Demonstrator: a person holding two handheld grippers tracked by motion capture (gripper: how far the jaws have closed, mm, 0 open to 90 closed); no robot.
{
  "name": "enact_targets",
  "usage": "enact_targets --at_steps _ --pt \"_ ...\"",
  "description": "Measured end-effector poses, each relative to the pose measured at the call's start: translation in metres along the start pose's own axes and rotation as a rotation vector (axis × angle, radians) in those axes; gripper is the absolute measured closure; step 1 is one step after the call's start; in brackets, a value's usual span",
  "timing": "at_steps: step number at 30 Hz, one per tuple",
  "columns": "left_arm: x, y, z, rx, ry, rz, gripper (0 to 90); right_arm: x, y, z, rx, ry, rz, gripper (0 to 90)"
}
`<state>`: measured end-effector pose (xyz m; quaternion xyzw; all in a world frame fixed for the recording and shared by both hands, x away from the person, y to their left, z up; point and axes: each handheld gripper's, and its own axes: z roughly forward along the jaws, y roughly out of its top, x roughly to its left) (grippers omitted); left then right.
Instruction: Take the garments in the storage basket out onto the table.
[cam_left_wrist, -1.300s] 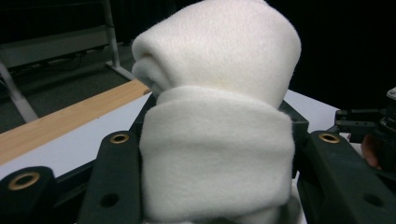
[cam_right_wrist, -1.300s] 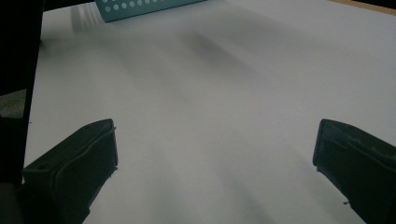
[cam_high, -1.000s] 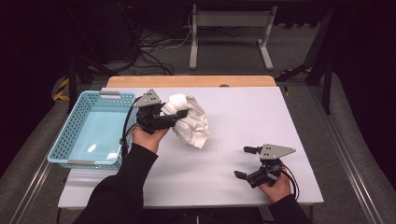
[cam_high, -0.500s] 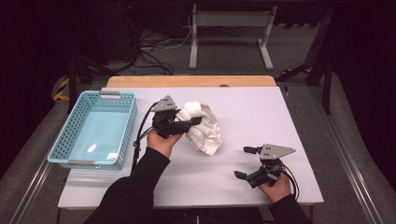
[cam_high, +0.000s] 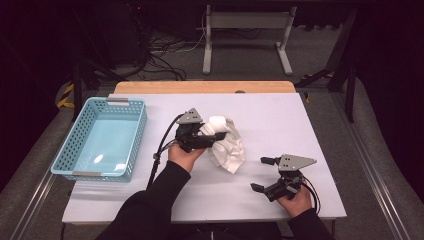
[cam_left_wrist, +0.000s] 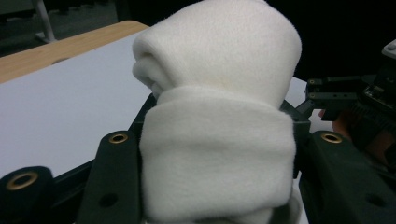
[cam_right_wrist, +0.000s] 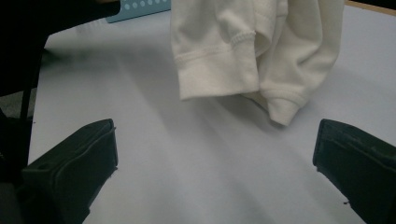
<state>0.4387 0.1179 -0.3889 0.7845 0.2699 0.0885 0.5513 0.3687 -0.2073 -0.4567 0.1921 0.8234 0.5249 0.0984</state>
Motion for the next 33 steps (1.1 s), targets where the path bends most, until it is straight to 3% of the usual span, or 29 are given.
enact_targets --at_steps 10,16,23,27,33 --pt "0.008 -0.004 0.007 0.028 0.023 -0.015 46.4 0.000 0.000 0.000 0.000 0.001 0.000 0.7" --pt "0.016 -0.007 0.010 0.061 0.081 -0.004 32.2 0.000 0.000 0.000 0.001 0.001 0.000 0.7" --pt "0.031 -0.012 0.007 0.107 0.169 -0.021 19.0 0.000 0.000 0.000 0.004 -0.001 0.000 0.7" --pt "0.037 -0.014 0.006 0.142 0.206 -0.028 13.6 0.000 0.000 0.000 0.005 -0.001 0.000 0.7" --pt "0.045 -0.017 0.000 0.157 0.235 -0.049 8.1 0.000 0.000 0.000 0.005 -0.001 0.001 0.7"
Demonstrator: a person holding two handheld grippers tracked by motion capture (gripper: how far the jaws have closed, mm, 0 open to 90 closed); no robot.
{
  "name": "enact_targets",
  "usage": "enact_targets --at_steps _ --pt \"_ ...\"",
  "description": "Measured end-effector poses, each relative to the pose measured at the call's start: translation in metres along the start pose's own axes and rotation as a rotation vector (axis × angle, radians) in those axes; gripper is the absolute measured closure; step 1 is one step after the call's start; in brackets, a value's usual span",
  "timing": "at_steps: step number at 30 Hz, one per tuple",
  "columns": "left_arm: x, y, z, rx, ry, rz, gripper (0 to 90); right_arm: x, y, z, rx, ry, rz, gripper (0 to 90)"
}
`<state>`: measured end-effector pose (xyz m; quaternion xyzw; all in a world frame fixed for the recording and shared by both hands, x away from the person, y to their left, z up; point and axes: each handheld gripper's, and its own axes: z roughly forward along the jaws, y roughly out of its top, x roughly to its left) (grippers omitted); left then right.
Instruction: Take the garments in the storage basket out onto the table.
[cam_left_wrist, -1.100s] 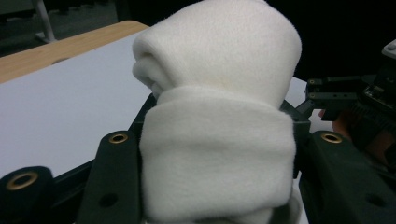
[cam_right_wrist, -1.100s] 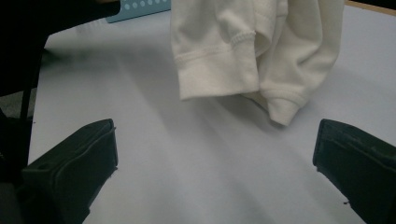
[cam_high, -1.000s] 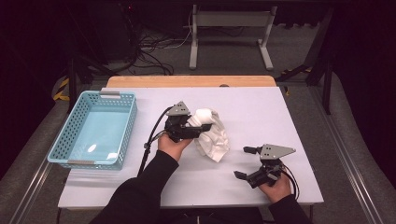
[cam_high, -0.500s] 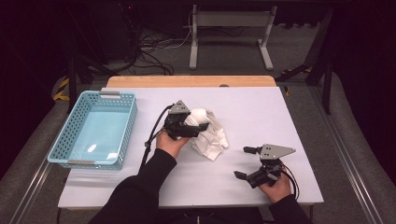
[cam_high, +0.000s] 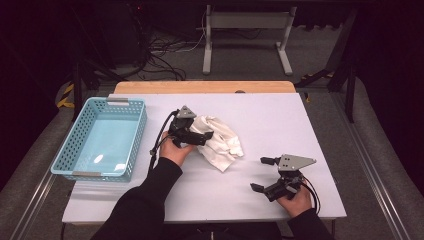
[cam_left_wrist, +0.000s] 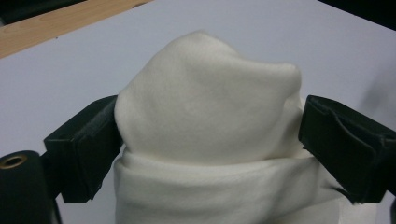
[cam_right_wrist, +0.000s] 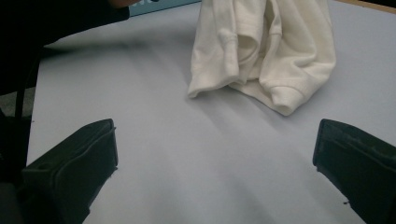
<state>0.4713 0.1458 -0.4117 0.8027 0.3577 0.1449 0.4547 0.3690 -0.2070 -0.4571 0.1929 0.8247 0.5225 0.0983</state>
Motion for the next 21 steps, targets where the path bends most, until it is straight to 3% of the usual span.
enact_targets --at_steps 14,21 --pt "0.020 -0.009 -0.017 0.007 0.040 -0.032 4.4 0.000 0.000 0.000 0.001 -0.002 0.001 0.7" --pt "0.012 -0.003 -0.033 -0.042 0.011 -0.011 4.3 0.000 0.000 0.000 0.000 -0.003 0.002 0.7"
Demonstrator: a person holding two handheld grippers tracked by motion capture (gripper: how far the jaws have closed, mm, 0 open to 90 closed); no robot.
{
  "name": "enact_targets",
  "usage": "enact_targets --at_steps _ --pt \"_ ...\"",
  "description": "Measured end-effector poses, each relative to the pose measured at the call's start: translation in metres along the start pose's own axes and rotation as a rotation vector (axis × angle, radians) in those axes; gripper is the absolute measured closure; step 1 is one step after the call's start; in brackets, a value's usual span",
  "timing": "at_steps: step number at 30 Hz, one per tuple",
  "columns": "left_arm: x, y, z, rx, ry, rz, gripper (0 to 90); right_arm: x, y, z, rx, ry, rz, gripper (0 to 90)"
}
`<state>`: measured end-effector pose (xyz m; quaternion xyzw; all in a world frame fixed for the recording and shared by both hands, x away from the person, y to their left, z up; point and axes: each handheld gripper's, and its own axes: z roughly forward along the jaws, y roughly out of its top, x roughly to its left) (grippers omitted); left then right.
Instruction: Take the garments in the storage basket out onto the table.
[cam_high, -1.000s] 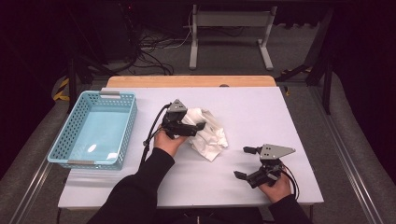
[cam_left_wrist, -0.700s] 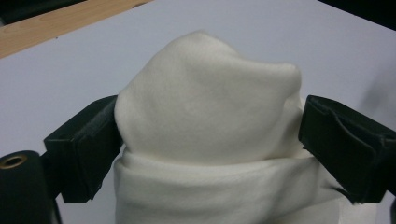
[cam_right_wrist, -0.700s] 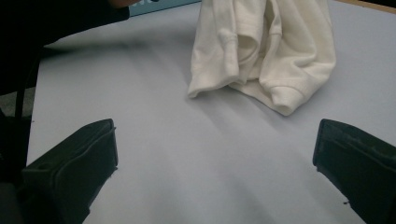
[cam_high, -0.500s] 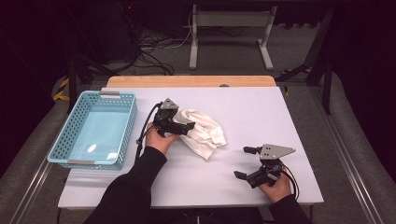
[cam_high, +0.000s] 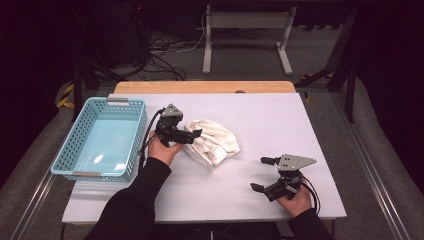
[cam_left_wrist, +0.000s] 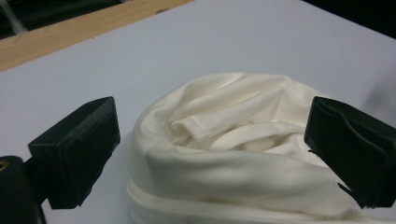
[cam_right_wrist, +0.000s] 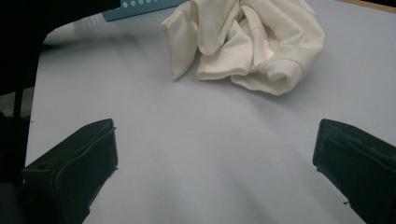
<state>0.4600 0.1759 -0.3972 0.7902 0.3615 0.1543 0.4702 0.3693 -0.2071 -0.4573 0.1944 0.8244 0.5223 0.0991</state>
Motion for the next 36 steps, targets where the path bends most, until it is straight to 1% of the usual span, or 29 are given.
enact_targets --at_steps 1,3,7,8,10,13,14,15,16,20,21,22,26,27,31,32,33,36 --pt "-0.001 0.001 -0.003 -0.005 -0.004 0.011 4.4 0.000 0.000 0.000 0.000 0.000 0.000 0.7" --pt "-0.004 0.003 -0.009 -0.007 -0.017 0.021 4.4 0.000 0.000 0.000 0.002 0.001 0.001 0.7" --pt "-0.009 0.002 -0.018 -0.023 -0.028 0.037 4.3 0.000 0.000 0.000 0.001 0.000 -0.001 0.7" --pt "-0.012 0.001 -0.025 -0.034 -0.041 0.043 4.1 0.000 0.000 0.000 0.000 0.000 0.000 0.7" --pt "-0.014 -0.001 -0.031 -0.045 -0.050 0.044 4.0 0.000 0.000 0.000 0.000 0.000 0.000 0.7" --pt "-0.015 -0.002 -0.036 -0.057 -0.057 0.046 4.0 0.000 0.000 0.000 0.000 0.000 -0.001 0.7" --pt "-0.017 -0.005 -0.041 -0.063 -0.065 0.048 4.0 0.000 0.000 0.000 0.000 0.001 0.000 0.7" --pt "-0.017 -0.005 -0.041 -0.063 -0.065 0.048 4.0 0.000 0.000 0.000 -0.001 0.001 0.000 0.7" --pt "-0.018 -0.008 -0.047 -0.071 -0.076 0.055 4.0 0.000 0.000 0.000 0.000 0.001 -0.001 0.7" --pt "-0.023 -0.015 -0.055 -0.078 -0.092 0.065 3.9 0.000 0.000 0.000 -0.001 0.002 -0.001 0.7" --pt "-0.023 -0.015 -0.055 -0.078 -0.092 0.065 3.8 0.000 0.000 0.000 -0.001 0.002 -0.001 0.7" --pt "-0.024 -0.019 -0.059 -0.085 -0.103 0.067 3.8 0.000 0.000 0.000 -0.001 0.002 0.000 0.7" --pt "-0.026 -0.031 -0.067 -0.096 -0.107 0.066 3.6 0.001 0.000 0.000 -0.002 0.003 -0.001 0.7" --pt "-0.027 -0.035 -0.068 -0.098 -0.115 0.058 3.5 0.001 0.000 0.000 -0.002 0.003 -0.002 0.7" --pt "-0.026 -0.051 -0.072 -0.092 -0.115 0.045 3.3 0.001 0.000 0.000 -0.004 0.005 -0.002 0.7" --pt "-0.026 -0.055 -0.073 -0.091 -0.121 0.039 3.2 0.001 0.000 0.000 -0.005 0.005 -0.003 0.7" --pt "-0.026 -0.055 -0.073 -0.091 -0.121 0.039 3.0 0.001 0.000 0.000 -0.005 0.005 -0.003 0.7" --pt "-0.025 -0.073 -0.075 -0.093 -0.147 0.012 2.5 0.001 0.000 0.000 -0.005 0.006 -0.003 0.7"
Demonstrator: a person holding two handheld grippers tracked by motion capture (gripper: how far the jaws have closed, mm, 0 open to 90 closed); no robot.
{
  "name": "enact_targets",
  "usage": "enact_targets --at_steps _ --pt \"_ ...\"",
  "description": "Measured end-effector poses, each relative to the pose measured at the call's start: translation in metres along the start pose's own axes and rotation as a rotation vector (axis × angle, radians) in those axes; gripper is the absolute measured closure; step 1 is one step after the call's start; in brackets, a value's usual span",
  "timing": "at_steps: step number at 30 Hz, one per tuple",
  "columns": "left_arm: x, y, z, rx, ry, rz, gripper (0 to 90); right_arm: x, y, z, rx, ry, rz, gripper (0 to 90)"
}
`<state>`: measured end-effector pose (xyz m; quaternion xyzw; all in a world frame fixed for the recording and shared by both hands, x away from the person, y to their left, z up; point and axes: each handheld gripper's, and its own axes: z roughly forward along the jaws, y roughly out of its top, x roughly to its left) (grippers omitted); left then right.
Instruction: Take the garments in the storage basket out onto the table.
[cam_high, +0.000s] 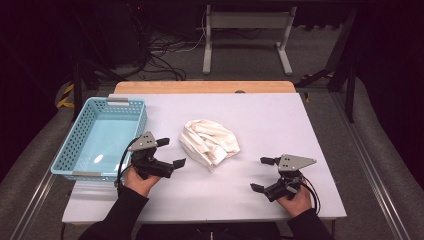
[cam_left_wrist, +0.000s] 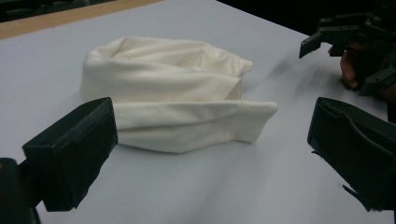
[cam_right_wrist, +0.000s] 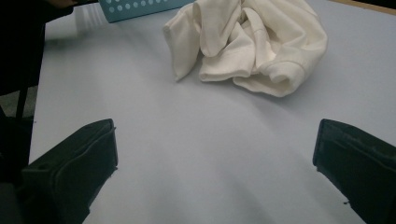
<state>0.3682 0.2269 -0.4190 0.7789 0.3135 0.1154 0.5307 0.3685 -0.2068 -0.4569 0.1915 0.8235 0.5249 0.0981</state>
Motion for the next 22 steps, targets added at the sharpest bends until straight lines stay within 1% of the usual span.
enact_targets --at_steps 2,3,4,5,6,7,8,10,11,12,13,16,17,18,19,22 --pt "0.001 -0.009 -0.001 0.001 0.002 -0.007 2.3 0.000 0.000 0.000 0.001 0.000 -0.001 0.7" --pt "0.001 -0.009 -0.001 0.001 0.002 -0.007 2.3 0.000 0.000 0.000 0.001 0.000 -0.001 0.7" --pt "0.003 -0.016 -0.002 0.001 0.004 -0.014 2.0 0.000 0.000 0.000 0.001 0.001 -0.001 0.7" --pt "0.004 -0.020 -0.003 -0.002 0.002 -0.020 1.8 0.000 0.000 0.000 0.001 0.001 -0.001 0.7" --pt "0.004 -0.020 -0.003 -0.002 0.002 -0.020 1.8 0.000 0.000 0.000 0.001 0.001 -0.001 0.7" --pt "0.006 -0.024 -0.004 -0.003 -0.001 -0.022 1.8 0.000 0.000 0.000 0.001 0.001 -0.001 0.7" --pt "0.008 -0.031 -0.004 0.000 -0.004 -0.020 1.7 0.000 0.000 0.000 0.001 0.002 -0.002 0.7" --pt "0.009 -0.038 -0.004 -0.004 -0.008 -0.022 1.8 0.000 0.000 0.000 0.001 0.003 -0.002 0.7" --pt "0.008 -0.043 -0.003 -0.006 -0.013 -0.016 1.9 0.000 0.000 0.000 0.001 0.003 -0.001 0.7" --pt "0.008 -0.045 -0.002 -0.002 -0.010 -0.013 1.9 0.000 0.000 0.000 0.001 0.003 -0.001 0.7" --pt "0.007 -0.047 0.000 0.012 -0.002 -0.003 1.9 0.000 0.000 0.000 0.002 0.004 -0.002 0.7" --pt "0.005 -0.048 0.002 0.006 -0.001 0.003 1.7 0.000 0.000 0.000 0.001 0.006 -0.002 0.7" --pt "0.005 -0.048 0.002 -0.001 0.002 0.006 1.7 0.000 0.000 0.000 0.001 0.007 -0.003 0.7" --pt "0.005 -0.048 0.002 -0.001 0.006 0.000 1.7 0.000 0.000 0.000 0.001 0.007 -0.003 0.7" --pt "0.006 -0.048 0.002 0.003 0.015 0.001 1.7 0.000 0.000 0.000 0.001 0.007 -0.003 0.7" --pt "0.005 -0.049 0.003 0.000 0.023 0.002 1.7 0.000 0.000 0.000 0.002 0.007 -0.002 0.7"
